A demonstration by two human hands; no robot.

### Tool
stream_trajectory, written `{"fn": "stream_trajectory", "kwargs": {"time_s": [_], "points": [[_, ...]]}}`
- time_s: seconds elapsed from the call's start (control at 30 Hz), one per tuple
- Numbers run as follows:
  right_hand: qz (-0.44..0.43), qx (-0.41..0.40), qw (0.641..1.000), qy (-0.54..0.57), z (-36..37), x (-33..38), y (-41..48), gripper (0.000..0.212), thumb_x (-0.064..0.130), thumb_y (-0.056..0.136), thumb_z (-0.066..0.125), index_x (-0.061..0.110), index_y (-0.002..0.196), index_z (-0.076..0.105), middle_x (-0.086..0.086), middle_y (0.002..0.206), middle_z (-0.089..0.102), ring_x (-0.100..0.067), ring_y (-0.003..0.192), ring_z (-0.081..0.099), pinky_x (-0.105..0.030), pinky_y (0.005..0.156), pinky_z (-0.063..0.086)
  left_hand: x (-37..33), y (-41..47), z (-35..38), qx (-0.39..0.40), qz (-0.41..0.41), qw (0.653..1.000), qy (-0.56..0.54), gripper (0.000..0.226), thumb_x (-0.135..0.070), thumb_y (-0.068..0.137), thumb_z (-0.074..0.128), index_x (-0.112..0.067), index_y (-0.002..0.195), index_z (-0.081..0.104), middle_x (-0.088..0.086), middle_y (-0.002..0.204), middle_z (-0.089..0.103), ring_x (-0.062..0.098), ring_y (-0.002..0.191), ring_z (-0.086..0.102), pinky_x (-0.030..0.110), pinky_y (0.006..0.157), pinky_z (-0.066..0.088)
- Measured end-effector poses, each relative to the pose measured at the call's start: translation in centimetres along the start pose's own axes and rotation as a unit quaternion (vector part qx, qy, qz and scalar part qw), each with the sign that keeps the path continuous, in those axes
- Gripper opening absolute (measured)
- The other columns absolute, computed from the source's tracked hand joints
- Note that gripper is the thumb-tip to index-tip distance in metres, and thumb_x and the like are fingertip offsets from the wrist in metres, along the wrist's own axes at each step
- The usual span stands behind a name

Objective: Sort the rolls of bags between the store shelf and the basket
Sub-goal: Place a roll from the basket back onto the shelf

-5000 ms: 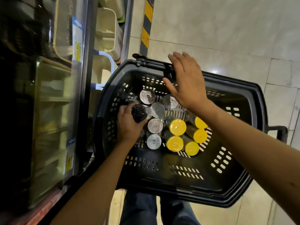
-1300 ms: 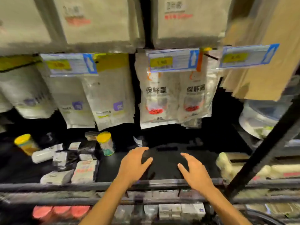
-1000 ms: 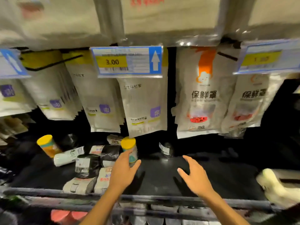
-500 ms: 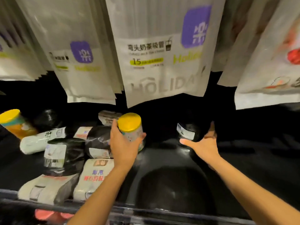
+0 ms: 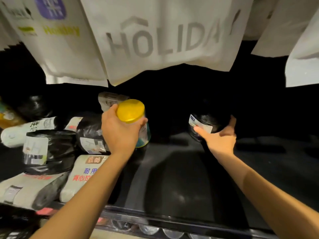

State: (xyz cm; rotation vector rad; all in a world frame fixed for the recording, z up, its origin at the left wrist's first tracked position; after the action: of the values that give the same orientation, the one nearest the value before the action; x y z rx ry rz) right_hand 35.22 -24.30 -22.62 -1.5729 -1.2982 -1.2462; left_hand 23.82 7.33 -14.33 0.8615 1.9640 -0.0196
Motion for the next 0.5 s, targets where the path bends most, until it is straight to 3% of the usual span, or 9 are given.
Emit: {"fn": "stream_trajectory", "kwargs": {"time_s": [0.17,0.33,0.5], "points": [[0.030,0.037,0.999,-0.018,-2.4,1.5,-2.7,0.102,0.026,0.055,0.091,0.018,0.140,0.035,0.000,0.118,0.058,-0.017,0.108,0.055,-0.025,0.091,0.041,-0.5,-1.3,-0.8,0.049,-0.019,0.998,-0.033,0.074,-0.048,0.050,0.084,-0.025,0.117,0.065,0.001,0.110,0.066,0.018,0.101,0.062,0.035,0.090,0.050],[0.041,0.075,0.996,-0.031,-6.7,3.6,-8.7,0.093,0.027,0.048,0.094,0.024,0.126,0.044,0.010,0.108,0.060,-0.014,0.103,0.058,-0.027,0.086,0.045,-3.1,-5.6,-3.1,0.134,-0.026,0.990,-0.041,0.076,-0.025,0.048,0.092,-0.017,0.118,0.063,0.004,0.115,0.060,0.020,0.105,0.057,0.026,0.089,0.041],[0.078,0.071,0.994,-0.011,-11.9,7.1,-13.7,0.088,0.027,0.047,0.095,0.030,0.120,0.045,0.015,0.104,0.062,-0.012,0.101,0.059,-0.031,0.085,0.047,-6.9,-9.2,-6.1,0.218,-0.001,0.973,-0.074,0.079,-0.021,0.048,0.093,-0.019,0.119,0.059,-0.001,0.112,0.056,0.014,0.101,0.054,0.025,0.085,0.041]]}}
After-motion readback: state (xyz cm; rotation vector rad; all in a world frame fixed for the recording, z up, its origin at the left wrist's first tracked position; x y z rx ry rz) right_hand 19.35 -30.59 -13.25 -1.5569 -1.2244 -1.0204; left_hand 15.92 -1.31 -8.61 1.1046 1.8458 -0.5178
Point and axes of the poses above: each hand's wrist, its own y-axis towards the middle knuckle, its own z-axis out of the palm, x = y × z, the point moved 10 cm from there along y, towards the middle knuckle
